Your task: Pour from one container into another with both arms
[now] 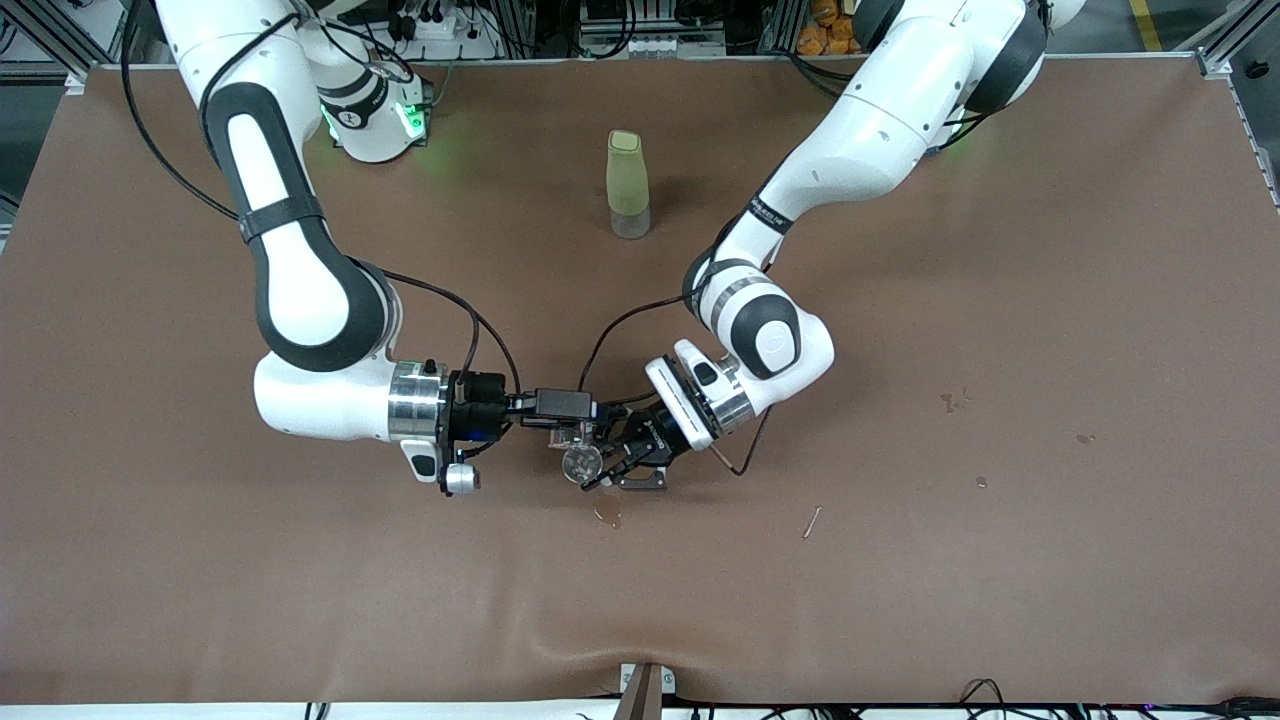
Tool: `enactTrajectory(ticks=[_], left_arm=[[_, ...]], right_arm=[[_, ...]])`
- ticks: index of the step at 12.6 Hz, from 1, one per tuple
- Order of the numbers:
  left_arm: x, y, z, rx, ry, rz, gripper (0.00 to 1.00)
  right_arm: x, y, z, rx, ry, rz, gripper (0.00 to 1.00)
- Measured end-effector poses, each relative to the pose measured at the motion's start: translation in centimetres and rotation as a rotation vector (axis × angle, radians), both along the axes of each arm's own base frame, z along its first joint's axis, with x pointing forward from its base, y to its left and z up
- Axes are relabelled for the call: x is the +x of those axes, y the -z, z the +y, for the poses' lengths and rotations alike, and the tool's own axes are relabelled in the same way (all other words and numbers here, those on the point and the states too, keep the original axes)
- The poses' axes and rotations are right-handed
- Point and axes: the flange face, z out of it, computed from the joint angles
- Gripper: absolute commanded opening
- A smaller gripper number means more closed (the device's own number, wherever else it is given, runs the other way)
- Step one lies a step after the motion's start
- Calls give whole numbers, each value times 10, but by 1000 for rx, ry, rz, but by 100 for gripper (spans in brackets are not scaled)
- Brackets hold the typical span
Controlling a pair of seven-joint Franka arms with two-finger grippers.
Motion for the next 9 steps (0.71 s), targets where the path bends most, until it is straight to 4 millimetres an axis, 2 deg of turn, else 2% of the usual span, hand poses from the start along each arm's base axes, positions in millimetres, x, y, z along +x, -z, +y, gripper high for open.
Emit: enactTrajectory(ticks=[9], left_arm=[[0, 0, 0, -7, -2, 12, 0]], right_arm=[[7, 6, -7, 86, 68, 60, 0]])
